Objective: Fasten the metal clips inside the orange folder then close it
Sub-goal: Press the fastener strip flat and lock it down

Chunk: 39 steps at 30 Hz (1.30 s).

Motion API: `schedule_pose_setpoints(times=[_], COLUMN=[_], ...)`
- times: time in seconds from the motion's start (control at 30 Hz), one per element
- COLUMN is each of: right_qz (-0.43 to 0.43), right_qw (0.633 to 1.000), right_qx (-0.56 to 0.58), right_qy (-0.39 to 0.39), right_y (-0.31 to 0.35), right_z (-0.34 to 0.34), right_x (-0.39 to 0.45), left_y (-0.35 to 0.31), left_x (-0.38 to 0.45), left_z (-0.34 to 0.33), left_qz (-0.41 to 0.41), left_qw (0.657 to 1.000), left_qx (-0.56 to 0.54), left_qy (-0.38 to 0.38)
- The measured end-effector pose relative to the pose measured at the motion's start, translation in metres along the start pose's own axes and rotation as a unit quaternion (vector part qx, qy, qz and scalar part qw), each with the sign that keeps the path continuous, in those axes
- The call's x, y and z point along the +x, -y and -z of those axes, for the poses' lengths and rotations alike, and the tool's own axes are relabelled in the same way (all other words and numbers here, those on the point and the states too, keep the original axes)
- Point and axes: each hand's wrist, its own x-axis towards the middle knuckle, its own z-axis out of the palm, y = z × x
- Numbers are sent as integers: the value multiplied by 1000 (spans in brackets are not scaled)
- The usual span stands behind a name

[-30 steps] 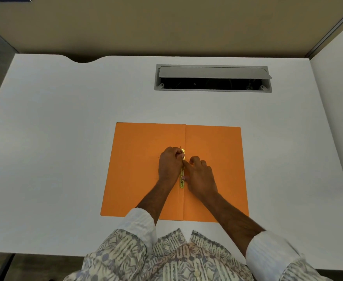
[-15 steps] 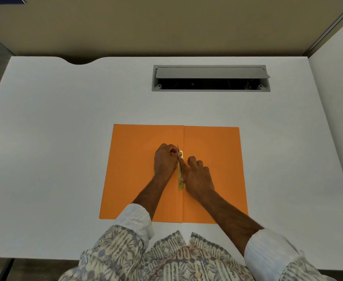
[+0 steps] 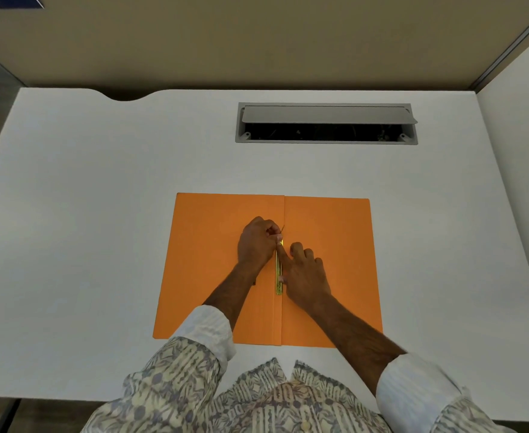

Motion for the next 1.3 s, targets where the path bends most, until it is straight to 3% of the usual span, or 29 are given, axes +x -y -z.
schedule_pose_setpoints(times=[0.27, 0.57, 0.77, 0.97, 1.3], right_qz=[-5, -12, -5, 7, 14], right_qw=[1000, 1000, 999, 999, 1000], right_qx=[9, 26, 36, 31, 24], right_qy=[3, 0, -1, -5, -11], right_y=[0, 2, -3, -7, -7], right_z=[1, 1, 1, -1, 0], right_x=[1, 0, 1, 4, 6], left_y=[-4, -4, -10, 0, 25], left_x=[8, -4, -9, -33, -120], left_z=[-2, -13, -12, -2, -6], left_qz=[-14, 84, 94, 60, 146], left_qw=[999, 990, 984, 990, 974], left_qx=[10, -98, -131, -106, -170], left_qy=[32, -59, -78, -70, -24])
